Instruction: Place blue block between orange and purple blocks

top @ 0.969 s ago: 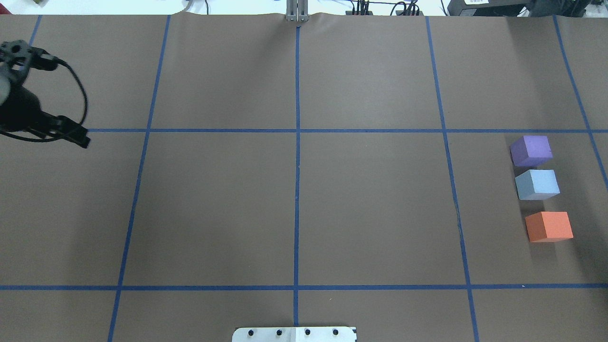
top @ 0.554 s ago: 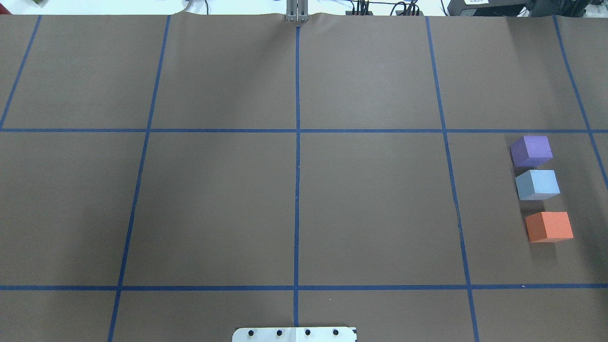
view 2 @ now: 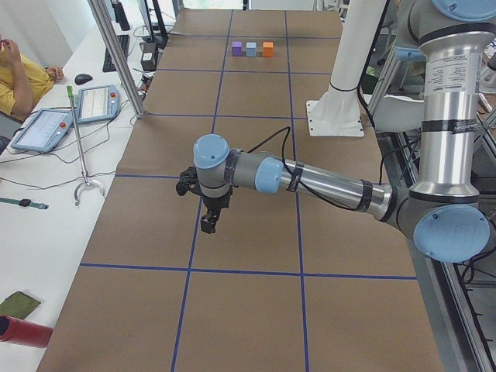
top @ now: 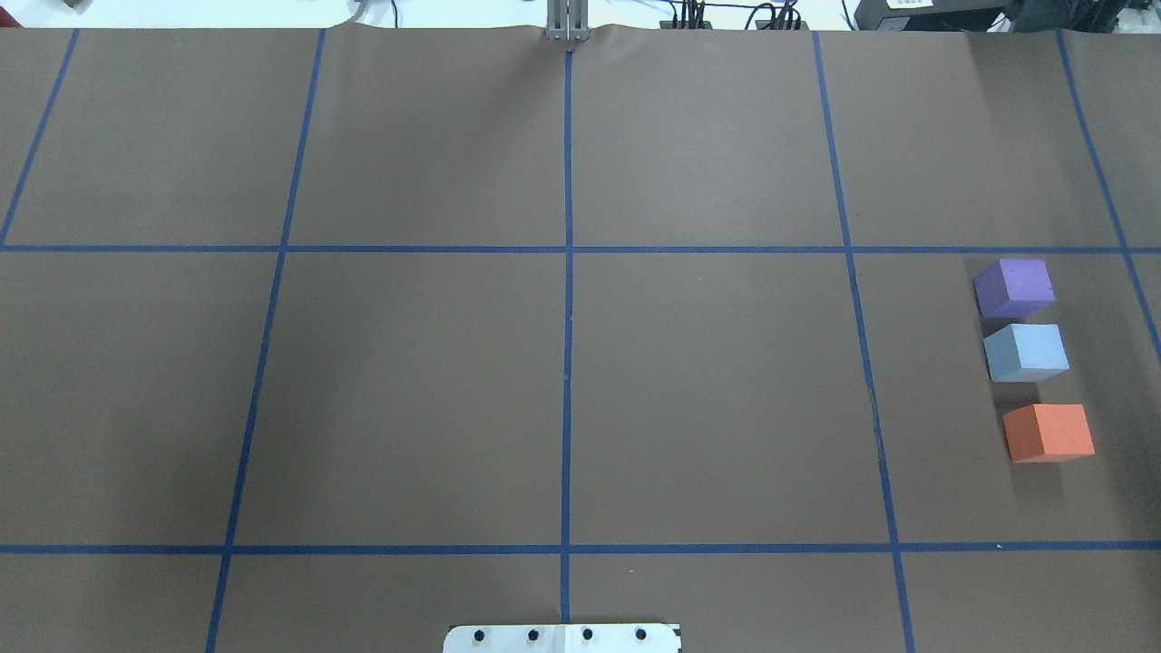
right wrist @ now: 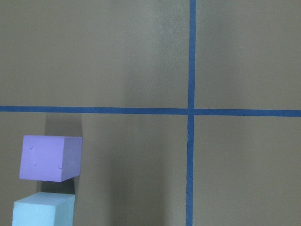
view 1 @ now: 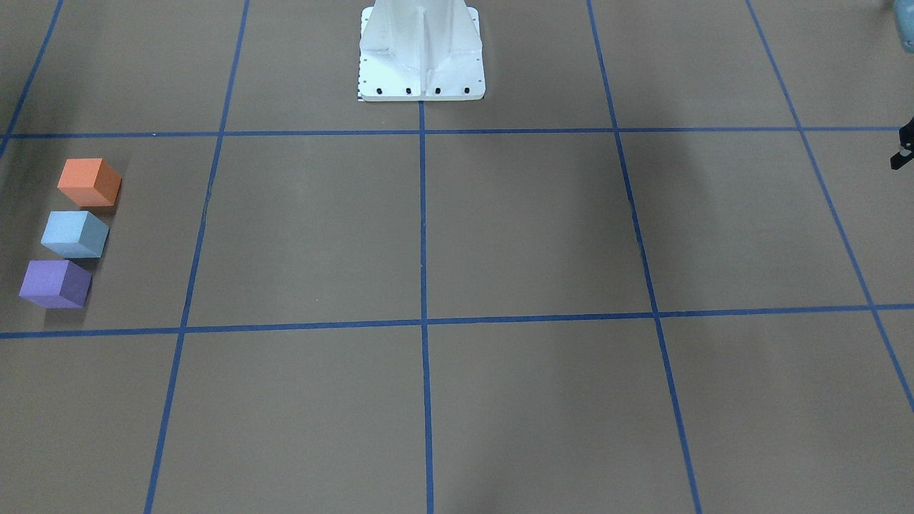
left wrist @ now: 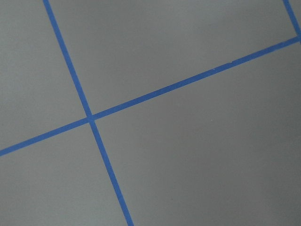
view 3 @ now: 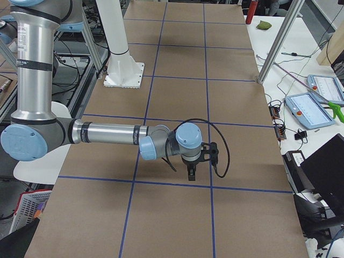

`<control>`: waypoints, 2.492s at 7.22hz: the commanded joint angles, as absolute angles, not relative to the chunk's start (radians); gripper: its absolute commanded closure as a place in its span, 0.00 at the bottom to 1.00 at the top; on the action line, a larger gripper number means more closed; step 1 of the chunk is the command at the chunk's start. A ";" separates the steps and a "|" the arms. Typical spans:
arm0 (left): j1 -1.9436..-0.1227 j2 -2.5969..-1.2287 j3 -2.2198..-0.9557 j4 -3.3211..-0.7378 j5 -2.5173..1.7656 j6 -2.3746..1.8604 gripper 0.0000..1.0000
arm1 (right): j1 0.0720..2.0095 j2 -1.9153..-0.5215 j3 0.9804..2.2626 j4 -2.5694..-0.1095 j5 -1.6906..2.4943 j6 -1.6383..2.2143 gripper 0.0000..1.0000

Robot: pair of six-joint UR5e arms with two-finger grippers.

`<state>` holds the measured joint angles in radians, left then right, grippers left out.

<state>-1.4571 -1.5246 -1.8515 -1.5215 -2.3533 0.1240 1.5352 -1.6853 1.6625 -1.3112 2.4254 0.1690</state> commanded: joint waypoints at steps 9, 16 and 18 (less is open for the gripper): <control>-1.459 -1.420 -1.881 -1.577 -2.385 0.031 0.00 | 1.470 -1.572 1.862 -1.591 2.352 0.146 0.00; -1.456 -1.440 -1.928 -1.586 -2.414 -0.048 0.00 | 1.474 -1.592 1.899 -1.592 2.358 0.164 0.00; -1.457 -1.427 -1.954 -1.586 -2.419 -0.049 0.00 | 1.471 -1.577 1.884 -1.592 2.352 0.164 0.00</control>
<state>-1.4562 -1.4383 -1.9383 -1.5859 -2.4156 -0.0487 1.4727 -1.5860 1.8924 -1.5923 2.3556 0.1639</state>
